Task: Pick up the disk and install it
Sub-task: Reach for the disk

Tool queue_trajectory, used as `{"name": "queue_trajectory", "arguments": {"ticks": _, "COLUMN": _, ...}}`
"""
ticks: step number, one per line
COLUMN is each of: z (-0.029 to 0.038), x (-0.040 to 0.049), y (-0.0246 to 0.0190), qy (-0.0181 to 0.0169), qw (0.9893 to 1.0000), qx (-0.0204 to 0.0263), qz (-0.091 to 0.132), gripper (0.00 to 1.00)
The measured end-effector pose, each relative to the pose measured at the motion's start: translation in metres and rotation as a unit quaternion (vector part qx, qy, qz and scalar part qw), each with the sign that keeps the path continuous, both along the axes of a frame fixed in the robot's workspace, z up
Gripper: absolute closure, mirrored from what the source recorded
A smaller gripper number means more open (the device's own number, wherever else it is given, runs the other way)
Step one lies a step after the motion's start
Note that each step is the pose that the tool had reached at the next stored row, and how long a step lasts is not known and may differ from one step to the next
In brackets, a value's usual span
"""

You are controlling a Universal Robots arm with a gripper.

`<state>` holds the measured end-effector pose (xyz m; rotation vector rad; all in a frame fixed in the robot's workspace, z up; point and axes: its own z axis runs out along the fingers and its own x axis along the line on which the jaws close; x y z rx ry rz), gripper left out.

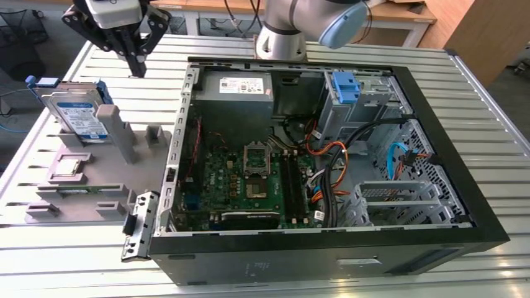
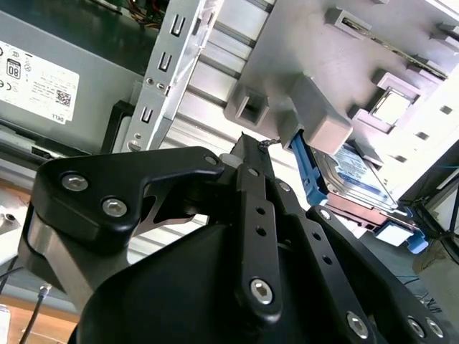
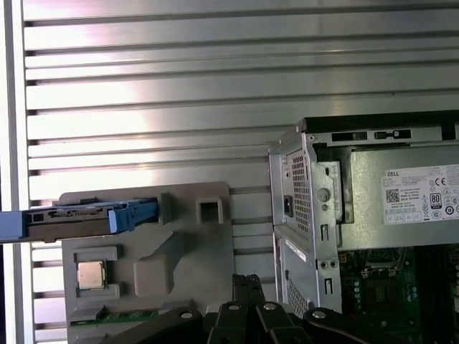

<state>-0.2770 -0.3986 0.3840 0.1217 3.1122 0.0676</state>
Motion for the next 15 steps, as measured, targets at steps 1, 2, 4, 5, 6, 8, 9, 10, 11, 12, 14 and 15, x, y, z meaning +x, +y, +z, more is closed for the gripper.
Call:
{"name": "queue_trajectory", "arguments": {"ticks": 1, "z": -0.0001, "x": -0.0018, "y": 0.0, "qy": 0.0, "qw": 1.0, "qx": 0.0, "qz": 0.0, "gripper": 0.89}}
{"name": "queue_trajectory", "arguments": {"ticks": 2, "z": -0.0002, "x": -0.0036, "y": 0.0, "qy": 0.0, "qw": 1.0, "qx": 0.0, "qz": 0.0, "gripper": 0.89}}
{"name": "queue_trajectory", "arguments": {"ticks": 4, "z": -0.0005, "x": -0.0073, "y": 0.0, "qy": 0.0, "qw": 1.0, "qx": 0.0, "qz": 0.0, "gripper": 0.89}}
{"name": "queue_trajectory", "arguments": {"ticks": 5, "z": -0.0007, "x": -0.009, "y": 0.0001, "qy": 0.0, "qw": 1.0, "qx": 0.0, "qz": 0.0, "gripper": 0.89}}
{"name": "queue_trajectory", "arguments": {"ticks": 6, "z": -0.0008, "x": -0.0107, "y": 0.0001, "qy": 0.0, "qw": 1.0, "qx": 0.0, "qz": 0.0, "gripper": 0.89}}
{"name": "queue_trajectory", "arguments": {"ticks": 8, "z": -0.001, "x": -0.014, "y": 0.0001, "qy": 0.0, "qw": 1.0, "qx": 0.0, "qz": 0.0, "gripper": 0.89}}
{"name": "queue_trajectory", "arguments": {"ticks": 9, "z": -0.0012, "x": -0.0158, "y": 0.0001, "qy": 0.0, "qw": 1.0, "qx": 0.0, "qz": 0.0, "gripper": 0.89}}
{"name": "queue_trajectory", "arguments": {"ticks": 10, "z": -0.0013, "x": -0.0173, "y": 0.0001, "qy": 0.0, "qw": 1.0, "qx": 0.0, "qz": 0.0, "gripper": 0.89}}
{"name": "queue_trajectory", "arguments": {"ticks": 11, "z": -0.0014, "x": -0.0184, "y": 0.0001, "qy": 0.0, "qw": 1.0, "qx": 0.0, "qz": 0.0, "gripper": 0.89}}
{"name": "queue_trajectory", "arguments": {"ticks": 12, "z": -0.0015, "x": -0.0189, "y": 0.0001, "qy": 0.0, "qw": 1.0, "qx": 0.0, "qz": 0.0, "gripper": 0.89}}
{"name": "queue_trajectory", "arguments": {"ticks": 14, "z": -0.0015, "x": -0.0192, "y": 0.0001, "qy": 0.0, "qw": 1.0, "qx": 0.0, "qz": 0.0, "gripper": 0.89}}
{"name": "queue_trajectory", "arguments": {"ticks": 15, "z": -0.0015, "x": -0.0193, "y": 0.0001, "qy": 0.0, "qw": 1.0, "qx": 0.0, "qz": 0.0, "gripper": 0.89}}
